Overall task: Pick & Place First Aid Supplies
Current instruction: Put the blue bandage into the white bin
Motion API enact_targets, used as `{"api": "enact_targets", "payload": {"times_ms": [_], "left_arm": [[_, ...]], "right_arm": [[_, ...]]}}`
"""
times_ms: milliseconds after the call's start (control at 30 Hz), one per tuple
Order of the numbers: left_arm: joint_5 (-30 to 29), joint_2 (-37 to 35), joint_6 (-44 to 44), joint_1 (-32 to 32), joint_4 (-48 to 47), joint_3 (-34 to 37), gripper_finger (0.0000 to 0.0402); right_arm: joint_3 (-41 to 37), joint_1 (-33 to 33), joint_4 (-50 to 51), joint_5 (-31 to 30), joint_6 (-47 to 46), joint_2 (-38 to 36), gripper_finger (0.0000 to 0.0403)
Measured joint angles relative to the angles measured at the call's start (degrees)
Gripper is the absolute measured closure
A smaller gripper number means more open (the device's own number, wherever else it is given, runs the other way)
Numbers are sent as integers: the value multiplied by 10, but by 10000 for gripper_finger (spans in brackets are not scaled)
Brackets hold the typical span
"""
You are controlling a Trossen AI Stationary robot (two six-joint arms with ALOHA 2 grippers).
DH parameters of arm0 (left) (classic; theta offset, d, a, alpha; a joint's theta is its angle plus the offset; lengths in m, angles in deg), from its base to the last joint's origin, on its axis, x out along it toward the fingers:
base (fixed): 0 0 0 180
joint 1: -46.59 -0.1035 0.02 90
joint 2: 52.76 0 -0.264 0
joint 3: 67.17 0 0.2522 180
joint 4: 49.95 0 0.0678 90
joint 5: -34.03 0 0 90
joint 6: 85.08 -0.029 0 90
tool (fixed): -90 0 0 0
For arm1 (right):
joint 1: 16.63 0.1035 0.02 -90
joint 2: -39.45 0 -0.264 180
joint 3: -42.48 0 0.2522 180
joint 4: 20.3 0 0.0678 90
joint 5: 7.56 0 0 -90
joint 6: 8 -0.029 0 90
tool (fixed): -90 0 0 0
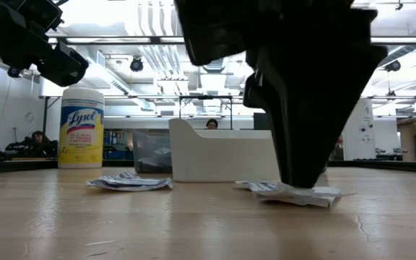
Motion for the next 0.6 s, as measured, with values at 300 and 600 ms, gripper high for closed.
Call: {"api": "enact_targets", "payload": {"times_ms": [300,600], "left_arm": [[0,0,1,0,0,0,204],[0,0,0,0,0,0,204]], "right_arm": [[0,4,0,3,0,20,308],[11,4,4,-6,0,22,330]]}}
